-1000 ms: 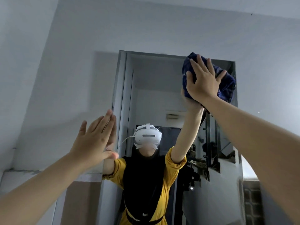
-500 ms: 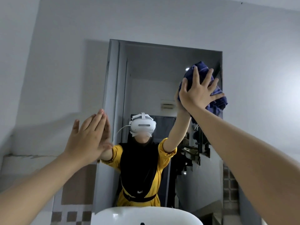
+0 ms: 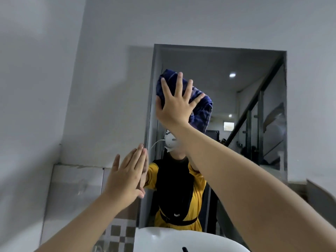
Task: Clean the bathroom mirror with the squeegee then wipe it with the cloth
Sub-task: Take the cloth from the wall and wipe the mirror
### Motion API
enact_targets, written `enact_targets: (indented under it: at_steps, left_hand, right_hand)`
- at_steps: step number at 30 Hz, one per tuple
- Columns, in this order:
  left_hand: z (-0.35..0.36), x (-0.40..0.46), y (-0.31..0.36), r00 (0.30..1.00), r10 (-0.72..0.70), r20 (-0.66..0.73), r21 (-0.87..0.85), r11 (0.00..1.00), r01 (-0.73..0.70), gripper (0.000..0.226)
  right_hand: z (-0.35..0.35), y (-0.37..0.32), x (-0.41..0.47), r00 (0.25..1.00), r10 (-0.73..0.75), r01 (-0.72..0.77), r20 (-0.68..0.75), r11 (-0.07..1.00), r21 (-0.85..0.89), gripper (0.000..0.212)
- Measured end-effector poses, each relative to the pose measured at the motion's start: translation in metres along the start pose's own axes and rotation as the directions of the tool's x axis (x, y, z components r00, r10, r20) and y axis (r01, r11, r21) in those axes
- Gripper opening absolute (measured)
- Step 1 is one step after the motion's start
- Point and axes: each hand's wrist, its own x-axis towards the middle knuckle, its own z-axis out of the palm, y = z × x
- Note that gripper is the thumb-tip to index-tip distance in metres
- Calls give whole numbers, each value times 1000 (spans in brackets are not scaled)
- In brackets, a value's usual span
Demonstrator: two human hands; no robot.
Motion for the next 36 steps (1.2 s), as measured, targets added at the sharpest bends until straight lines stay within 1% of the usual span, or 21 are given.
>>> enact_targets:
  at_steps: [3,7,9,11,14,15,18,20,24,26,27,28,30,31,32,33,34,36]
  left_hand:
    - [7,0,1,999,-14,-41,-16,1000,13,149]
    - [8,0,0,996,-18,-84,-23,1000,16,152]
    - [8,1,0,995,-12,-96,-23,1000,10,149]
    - [8,0,-1,993,-10,-121,-32,999,6,138]
    - [6,-2,-3,989,0,-148,-89,996,-13,106]
    - [6,-2,-3,989,0,-151,-139,990,-21,104]
    - [2,-3,1,996,-9,-85,-240,971,-11,122]
    - [1,-4,1,997,-18,-74,-245,970,-1,124]
    - [1,-1,6,991,-29,-131,-162,987,8,130]
    - [0,-3,10,988,-49,-146,-85,996,37,135]
    - [0,-4,12,989,-59,-139,-55,997,52,135]
    - [-2,-6,14,986,-65,-151,-52,997,58,130]
    - [1,-12,20,966,-69,-249,-95,994,46,104]
    - [2,-16,25,954,-72,-292,-116,993,39,94]
    - [6,-22,28,948,-66,-312,-119,992,30,89]
    - [11,-28,30,948,-61,-312,-112,993,27,87]
    - [17,-35,33,957,-55,-283,-111,994,25,91]
    - [26,-46,35,981,-52,-184,-128,991,29,114]
  right_hand:
    - [13,-21,-8,988,-155,156,14,988,-17,53]
    - [15,-9,-15,941,-338,339,29,939,-53,52]
    - [10,8,-18,916,-399,402,44,912,-88,52]
    - [3,29,-21,914,-403,406,52,907,-114,52]
    - [-11,69,-25,943,-330,333,50,931,-146,53]
    - [-17,84,-26,953,-299,302,43,940,-157,53]
    - [-36,132,-29,982,-190,188,9,965,-182,52]
    - [-48,163,-33,995,-96,91,-15,975,-201,52]
    - [-67,214,-43,993,101,-110,-53,971,-210,52]
    - [-72,231,-50,983,176,-184,-55,962,-200,54]
    - [-74,236,-54,976,210,-217,-56,957,-191,54]
    - [-74,239,-59,968,245,-251,-56,951,-179,55]
    - [-72,239,-69,948,311,-317,-64,935,-157,56]
    - [-70,235,-74,939,338,-344,-68,927,-148,56]
    - [-68,231,-79,930,360,-367,-72,920,-138,56]
    - [-64,225,-84,923,377,-383,-74,914,-131,56]
    - [-61,219,-89,918,390,-397,-77,910,-123,56]
    - [-54,206,-99,910,405,-413,-86,905,-100,55]
